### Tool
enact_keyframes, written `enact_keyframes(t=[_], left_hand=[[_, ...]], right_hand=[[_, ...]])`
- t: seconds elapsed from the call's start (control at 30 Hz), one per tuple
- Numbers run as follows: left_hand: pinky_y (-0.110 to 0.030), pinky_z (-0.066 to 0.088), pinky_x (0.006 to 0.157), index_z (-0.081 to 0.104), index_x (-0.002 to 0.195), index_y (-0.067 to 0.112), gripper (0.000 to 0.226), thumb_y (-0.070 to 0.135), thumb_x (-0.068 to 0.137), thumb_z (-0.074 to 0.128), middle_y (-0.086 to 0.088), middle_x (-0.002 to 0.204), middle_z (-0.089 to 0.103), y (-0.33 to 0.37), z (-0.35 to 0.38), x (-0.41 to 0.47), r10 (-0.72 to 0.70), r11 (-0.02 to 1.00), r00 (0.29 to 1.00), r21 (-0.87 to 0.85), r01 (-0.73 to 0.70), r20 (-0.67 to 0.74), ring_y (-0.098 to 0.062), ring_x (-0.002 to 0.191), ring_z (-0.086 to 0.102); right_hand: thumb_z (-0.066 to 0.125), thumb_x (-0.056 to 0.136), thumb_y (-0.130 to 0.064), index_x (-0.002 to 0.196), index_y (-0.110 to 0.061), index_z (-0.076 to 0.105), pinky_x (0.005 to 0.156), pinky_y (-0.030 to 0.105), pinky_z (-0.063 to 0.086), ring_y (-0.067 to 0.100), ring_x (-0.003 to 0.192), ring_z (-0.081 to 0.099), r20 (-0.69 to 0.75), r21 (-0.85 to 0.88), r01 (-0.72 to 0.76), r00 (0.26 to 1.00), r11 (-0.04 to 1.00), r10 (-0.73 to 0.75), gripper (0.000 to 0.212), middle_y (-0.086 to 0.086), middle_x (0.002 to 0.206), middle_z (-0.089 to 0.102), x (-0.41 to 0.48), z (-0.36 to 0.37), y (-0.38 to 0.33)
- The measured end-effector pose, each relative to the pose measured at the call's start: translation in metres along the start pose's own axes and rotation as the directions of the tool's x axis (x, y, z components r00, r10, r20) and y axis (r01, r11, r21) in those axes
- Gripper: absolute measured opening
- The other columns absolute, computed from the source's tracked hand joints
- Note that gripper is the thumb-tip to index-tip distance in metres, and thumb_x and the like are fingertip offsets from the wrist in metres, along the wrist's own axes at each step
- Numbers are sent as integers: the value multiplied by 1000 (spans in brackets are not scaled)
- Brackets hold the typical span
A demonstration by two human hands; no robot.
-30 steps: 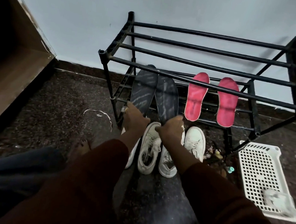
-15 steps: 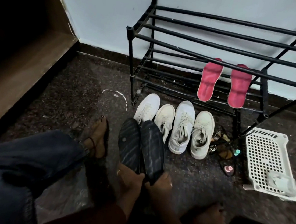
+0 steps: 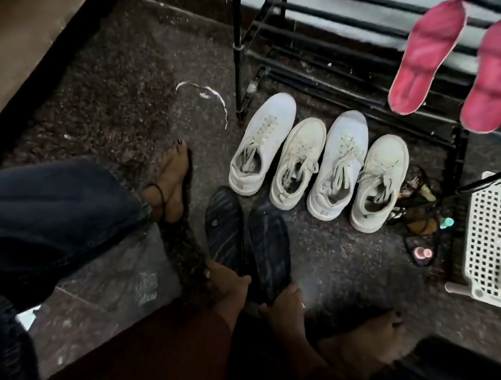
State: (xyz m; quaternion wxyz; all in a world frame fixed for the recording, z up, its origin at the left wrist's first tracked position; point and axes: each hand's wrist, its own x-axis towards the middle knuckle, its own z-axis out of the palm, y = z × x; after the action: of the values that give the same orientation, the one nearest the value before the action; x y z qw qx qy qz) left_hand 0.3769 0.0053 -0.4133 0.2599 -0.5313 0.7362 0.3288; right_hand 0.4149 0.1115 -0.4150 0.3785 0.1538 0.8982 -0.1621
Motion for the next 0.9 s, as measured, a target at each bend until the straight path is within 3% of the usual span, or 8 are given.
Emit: enact_keyframes(t=[0.2, 0.43, 0.53, 0.67, 0.77, 0.9], left_hand=[[-44, 37, 100, -7, 150, 15, 109, 20, 78, 75, -14, 151, 17, -3, 8, 6, -18, 998, 1000, 66, 18, 10, -37, 133, 29], [-46, 38, 100, -4, 149, 14, 115, 31, 72, 80, -12, 152, 14, 4, -4, 1, 0, 989, 1000, 147, -1, 10, -37, 134, 26], [-46, 37, 101, 3, 149, 11, 109, 35, 73, 78, -10, 152, 13, 17, -9, -11, 69, 988, 997, 143, -62, -45, -37, 133, 27], [-41, 29, 107, 14, 147, 4, 92, 37, 81, 69, -13, 150, 21, 64, -11, -38, 254, 960, 960, 155, -235, -115, -32, 133, 30], [-37, 30, 107, 20, 144, 2, 79, 38, 86, 60, -14, 147, 28, 121, -10, -65, 455, 870, 884, 262, -417, -103, -28, 132, 33], [-43, 29, 109, 27, 141, 0, 67, 27, 88, 57, -21, 145, 32, 205, -1, -101, 710, 701, 698, 180, -690, -93, -35, 131, 33]], right_hand=[[61, 82, -43, 139, 8, 7, 107, 30, 29, 26, 131, 30, 3, -12, 19, 1000, 1000, -18, 94, 19, 141, 25, 5, 10, 0], [65, 80, -42, 135, 5, 18, 100, 30, 35, 26, 123, 40, -10, 36, -21, 1000, 999, 22, 87, 17, 134, 33, 2, -1, -4], [63, 83, -39, 131, 0, 27, 96, 31, 38, 26, 119, 45, -47, 44, -27, 998, 999, 29, 72, 15, 130, 38, 3, -25, -5], [52, 90, -37, 134, 3, 28, 99, 34, 34, 29, 122, 40, -216, -17, 49, 975, 999, -52, 65, 18, 132, 36, 12, -78, 2], [50, 89, -34, 122, 1, 44, 95, 36, 34, 30, 114, 40, -448, 33, 77, 892, 996, -54, 49, 15, 124, 39, 30, -139, 19], [74, 65, -13, 88, 9, 56, 71, 45, 50, 43, 83, 56, -754, -6, 154, 648, 988, -105, 37, 28, 90, 54, 55, -235, 43]])
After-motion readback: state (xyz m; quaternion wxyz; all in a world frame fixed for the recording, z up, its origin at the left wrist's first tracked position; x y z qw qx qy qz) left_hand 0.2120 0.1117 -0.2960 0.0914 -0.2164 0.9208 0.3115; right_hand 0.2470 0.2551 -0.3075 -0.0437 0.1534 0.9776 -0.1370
